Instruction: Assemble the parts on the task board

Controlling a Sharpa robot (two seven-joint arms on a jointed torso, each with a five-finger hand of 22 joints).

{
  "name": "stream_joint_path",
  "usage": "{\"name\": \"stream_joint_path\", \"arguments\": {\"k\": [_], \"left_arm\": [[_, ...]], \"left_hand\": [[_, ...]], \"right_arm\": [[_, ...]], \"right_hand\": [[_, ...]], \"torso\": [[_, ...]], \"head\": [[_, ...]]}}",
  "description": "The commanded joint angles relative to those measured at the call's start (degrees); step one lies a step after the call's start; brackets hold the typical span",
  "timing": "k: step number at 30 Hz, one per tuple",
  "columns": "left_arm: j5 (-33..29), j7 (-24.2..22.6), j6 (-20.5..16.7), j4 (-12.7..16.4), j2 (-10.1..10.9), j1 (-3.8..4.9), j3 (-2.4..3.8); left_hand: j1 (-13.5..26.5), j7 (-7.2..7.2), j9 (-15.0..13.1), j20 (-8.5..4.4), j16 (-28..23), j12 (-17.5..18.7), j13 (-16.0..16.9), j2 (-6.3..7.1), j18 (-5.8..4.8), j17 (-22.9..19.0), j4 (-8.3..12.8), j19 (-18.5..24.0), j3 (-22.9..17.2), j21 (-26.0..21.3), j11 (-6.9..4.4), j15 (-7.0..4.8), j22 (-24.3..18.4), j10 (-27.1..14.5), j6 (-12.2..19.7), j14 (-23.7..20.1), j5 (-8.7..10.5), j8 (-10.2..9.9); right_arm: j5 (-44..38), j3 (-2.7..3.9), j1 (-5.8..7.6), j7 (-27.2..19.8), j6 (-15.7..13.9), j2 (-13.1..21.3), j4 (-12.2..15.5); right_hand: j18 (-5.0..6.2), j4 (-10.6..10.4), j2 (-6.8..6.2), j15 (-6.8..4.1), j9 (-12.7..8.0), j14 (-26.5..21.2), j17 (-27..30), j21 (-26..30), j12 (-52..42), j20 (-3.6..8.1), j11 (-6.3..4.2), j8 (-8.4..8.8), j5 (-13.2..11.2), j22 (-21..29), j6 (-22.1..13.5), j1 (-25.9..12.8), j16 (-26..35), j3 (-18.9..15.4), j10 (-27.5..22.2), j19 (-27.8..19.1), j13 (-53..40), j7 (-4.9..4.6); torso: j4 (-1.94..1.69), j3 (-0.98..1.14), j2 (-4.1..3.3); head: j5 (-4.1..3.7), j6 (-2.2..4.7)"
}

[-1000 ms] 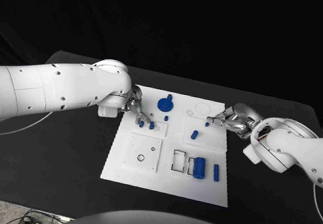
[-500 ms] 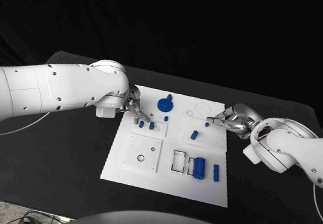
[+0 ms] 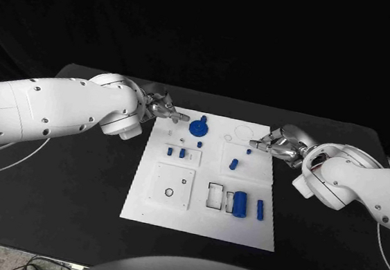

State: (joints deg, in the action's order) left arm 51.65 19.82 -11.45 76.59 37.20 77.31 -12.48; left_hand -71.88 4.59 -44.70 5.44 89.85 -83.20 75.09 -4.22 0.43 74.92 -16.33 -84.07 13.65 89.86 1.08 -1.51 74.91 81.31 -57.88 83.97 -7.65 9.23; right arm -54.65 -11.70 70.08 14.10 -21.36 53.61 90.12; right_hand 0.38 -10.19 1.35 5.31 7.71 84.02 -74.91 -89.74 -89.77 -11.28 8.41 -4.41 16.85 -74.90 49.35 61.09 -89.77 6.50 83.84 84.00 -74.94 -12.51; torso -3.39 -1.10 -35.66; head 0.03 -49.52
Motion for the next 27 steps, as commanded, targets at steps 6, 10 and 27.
{"name": "stream_joint_path", "arguments": {"k": [6, 10, 27], "left_arm": [[-11.4, -25.8, -16.5, -1.1, -1.6, -0.12, 0.03], [-9.2, -28.9, -15.5, -2.6, -3.0, -0.53, 0.01], [26.6, -29.4, -3.0, -7.2, -7.6, -1.66, -0.01]], "left_hand": [[-13.9, 1.83, 11.6, 1.31, 0.1, 58.0, -40.5, -0.28, -0.43, 15.1, -0.5, -5.9, 1.2, 0.1, 2.20, 1.85, 15.1, -22.2, -0.1, 6.0, -4.55, -5.0], [-18.6, 2.63, 16.4, 2.19, 0.1, 67.4, -50.2, -0.08, -0.43, 15.1, -0.4, -5.9, 1.4, 0.1, 3.16, 2.94, 15.1, -23.1, 0.1, 6.0, -1.85, -5.7], [-23.3, -1.98, 28.8, 3.42, 0.1, 77.7, -66.5, 2.64, -0.43, 15.1, -0.3, -5.9, -4.4, 0.1, 5.00, 3.73, 15.1, -23.3, 2.2, 6.0, 4.84, -5.6]], "right_arm": [[-0.1, -0.01, -0.14, -1.8, -1.0, 0.0, 0.1], [0.0, -0.01, -0.16, -1.9, -1.0, 0.0, 0.1], [0.0, -0.01, -0.17, -1.7, -0.6, 0.2, 0.3]], "right_hand": [[-0.38, 0.0, 0.29, 0.21, 0.1, 6.0, -15.1, -0.3, -0.2, -0.47, 0.29, -0.37, 0.3, -15.1, 0.2, 0.1, -0.2, -0.2, 6.2, 6.0, -15.1, -0.02], [-0.38, 0.0, 0.29, 0.21, 0.1, 6.0, -15.1, -0.3, -0.2, -0.47, 0.29, -0.37, 0.3, -15.1, 0.2, 0.1, -0.2, -0.2, 6.2, 6.0, -15.1, -0.02], [-0.38, 0.0, 0.29, 0.21, 0.1, 6.0, -15.1, -0.3, -0.2, -0.47, 0.29, -0.37, 0.3, -15.1, 0.2, 0.1, -0.2, -0.2, 6.2, 6.0, -15.1, -0.02]], "torso": [[0.20, -0.04, -0.08], [0.18, 0.02, -0.10], [0.11, -0.03, -0.06]], "head": [[0.15, 0.30], [0.06, 0.47], [-0.09, 0.02]]}}
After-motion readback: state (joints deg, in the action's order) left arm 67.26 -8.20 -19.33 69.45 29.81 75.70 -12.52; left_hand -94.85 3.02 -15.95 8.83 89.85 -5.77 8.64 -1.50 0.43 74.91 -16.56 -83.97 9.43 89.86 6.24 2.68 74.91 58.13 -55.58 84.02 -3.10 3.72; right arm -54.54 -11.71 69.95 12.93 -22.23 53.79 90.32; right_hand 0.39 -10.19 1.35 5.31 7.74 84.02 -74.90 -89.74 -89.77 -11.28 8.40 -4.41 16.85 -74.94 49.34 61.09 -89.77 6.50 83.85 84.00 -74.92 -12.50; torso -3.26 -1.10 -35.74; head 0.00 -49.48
